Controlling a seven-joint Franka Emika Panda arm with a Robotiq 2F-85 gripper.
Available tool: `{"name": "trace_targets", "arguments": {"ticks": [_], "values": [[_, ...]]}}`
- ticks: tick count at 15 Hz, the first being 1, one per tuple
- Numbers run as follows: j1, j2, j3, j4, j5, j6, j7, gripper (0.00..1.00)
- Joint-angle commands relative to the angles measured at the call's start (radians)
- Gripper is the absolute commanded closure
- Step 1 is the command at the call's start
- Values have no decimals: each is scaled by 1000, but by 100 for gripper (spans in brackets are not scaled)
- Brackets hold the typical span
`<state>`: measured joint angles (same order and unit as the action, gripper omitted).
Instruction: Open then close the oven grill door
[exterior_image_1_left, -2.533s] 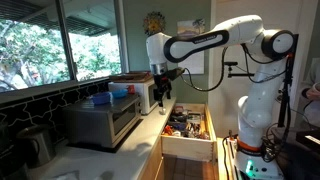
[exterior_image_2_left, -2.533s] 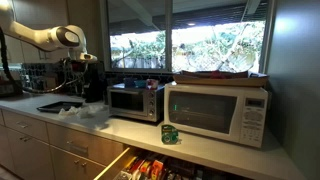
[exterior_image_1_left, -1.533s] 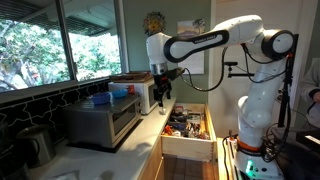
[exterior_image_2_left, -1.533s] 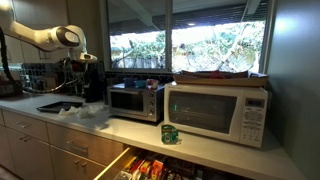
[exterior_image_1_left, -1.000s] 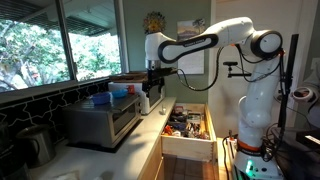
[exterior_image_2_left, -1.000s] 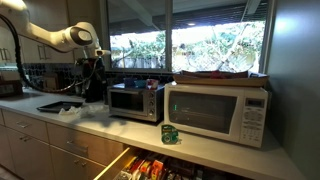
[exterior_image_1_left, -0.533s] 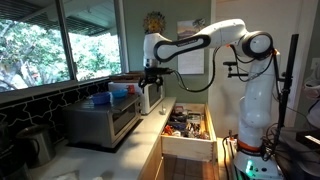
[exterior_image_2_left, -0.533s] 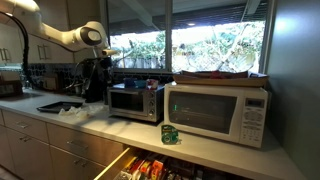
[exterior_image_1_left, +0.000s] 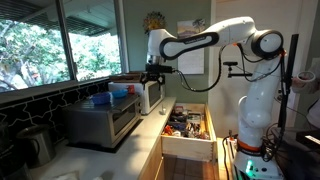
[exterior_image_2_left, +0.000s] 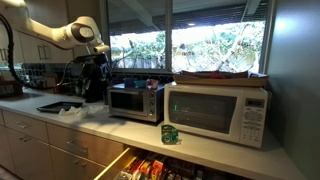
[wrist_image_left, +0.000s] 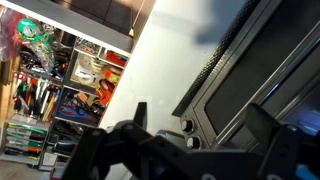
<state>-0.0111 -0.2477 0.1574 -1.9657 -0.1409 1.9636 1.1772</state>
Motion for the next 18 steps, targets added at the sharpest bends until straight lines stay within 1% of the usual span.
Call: {"name": "trace_targets", "arguments": {"ticks": [1, 2, 3, 6, 8, 9, 10, 11, 13, 15, 16, 17, 18], "values": [[8, 1, -7, 1, -2, -1, 2, 0], [7, 8, -7, -1, 22, 1, 35, 0], [-13, 6, 16, -32, -63, 61, 145, 0], [-15, 16, 27, -91, -115, 189, 345, 0], [-9, 21, 37, -137, -160, 259, 457, 0], [-1, 20, 38, -167, -168, 307, 480, 0], [18, 24, 30, -185, -139, 330, 428, 0], [11, 38, 22, -128, -139, 273, 411, 0], [19, 40, 26, -158, -138, 306, 411, 0], [21, 40, 26, -161, -138, 308, 411, 0], [16, 65, 31, -159, -138, 353, 461, 0], [5, 81, 37, -154, -169, 382, 517, 0], [4, 102, 32, -147, -157, 424, 555, 0]]}}
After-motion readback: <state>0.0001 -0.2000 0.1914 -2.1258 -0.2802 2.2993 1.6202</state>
